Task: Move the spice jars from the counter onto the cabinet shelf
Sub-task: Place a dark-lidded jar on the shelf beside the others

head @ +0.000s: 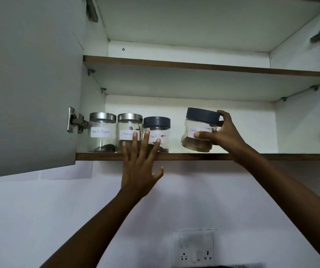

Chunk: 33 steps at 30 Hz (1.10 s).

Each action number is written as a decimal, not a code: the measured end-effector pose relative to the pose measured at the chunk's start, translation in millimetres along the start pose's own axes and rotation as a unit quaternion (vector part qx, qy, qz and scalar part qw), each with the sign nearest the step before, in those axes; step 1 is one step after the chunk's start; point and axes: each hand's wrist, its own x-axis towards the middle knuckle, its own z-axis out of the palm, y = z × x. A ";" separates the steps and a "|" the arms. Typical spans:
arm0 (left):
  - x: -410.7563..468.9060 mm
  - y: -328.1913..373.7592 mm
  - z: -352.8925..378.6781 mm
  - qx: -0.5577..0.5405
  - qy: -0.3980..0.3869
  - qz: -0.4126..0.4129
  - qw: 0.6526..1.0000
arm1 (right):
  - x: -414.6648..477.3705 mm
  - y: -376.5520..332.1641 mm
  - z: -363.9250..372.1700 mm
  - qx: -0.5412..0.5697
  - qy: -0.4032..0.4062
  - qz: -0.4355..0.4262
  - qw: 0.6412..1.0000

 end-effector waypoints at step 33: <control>-41.1 13.0 0.3 -0.058 -0.149 -0.028 0.987 | -19.0 39.5 33.4 -0.119 0.052 0.001 0.992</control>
